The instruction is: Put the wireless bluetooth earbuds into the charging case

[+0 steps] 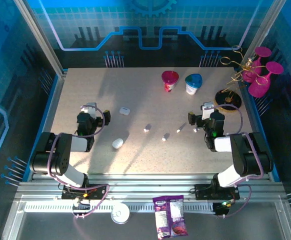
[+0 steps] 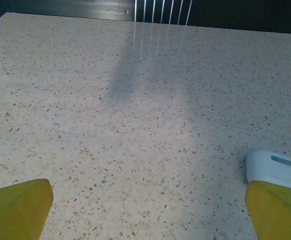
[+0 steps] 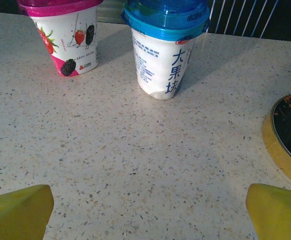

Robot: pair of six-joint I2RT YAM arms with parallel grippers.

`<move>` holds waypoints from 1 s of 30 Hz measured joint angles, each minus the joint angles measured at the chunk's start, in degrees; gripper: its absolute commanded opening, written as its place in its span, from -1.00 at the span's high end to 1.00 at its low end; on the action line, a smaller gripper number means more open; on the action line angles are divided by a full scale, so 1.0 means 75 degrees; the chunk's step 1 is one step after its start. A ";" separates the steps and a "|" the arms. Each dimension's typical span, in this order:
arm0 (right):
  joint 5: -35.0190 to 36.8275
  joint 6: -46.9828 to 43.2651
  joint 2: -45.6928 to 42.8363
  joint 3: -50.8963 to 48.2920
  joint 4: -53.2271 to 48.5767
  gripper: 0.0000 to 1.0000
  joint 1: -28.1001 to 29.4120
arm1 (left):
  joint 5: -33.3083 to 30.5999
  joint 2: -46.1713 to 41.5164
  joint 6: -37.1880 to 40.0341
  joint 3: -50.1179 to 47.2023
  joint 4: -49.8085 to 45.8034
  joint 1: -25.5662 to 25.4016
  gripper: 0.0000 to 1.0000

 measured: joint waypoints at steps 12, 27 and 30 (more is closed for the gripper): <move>0.0000 0.0000 0.0000 0.0000 0.0000 -0.99 0.0000 | 0.0000 0.0000 0.0000 0.0000 0.0000 0.0000 -0.99; -0.0029 0.0000 0.0000 0.0009 -0.0035 -0.99 -0.0003 | 0.0000 0.0000 0.0000 0.0000 0.0000 0.0000 -0.99; -0.0029 0.0000 -0.0003 0.0012 -0.0035 -0.99 -0.0003 | 0.0000 0.0000 0.0003 0.0000 0.0000 0.0000 -0.99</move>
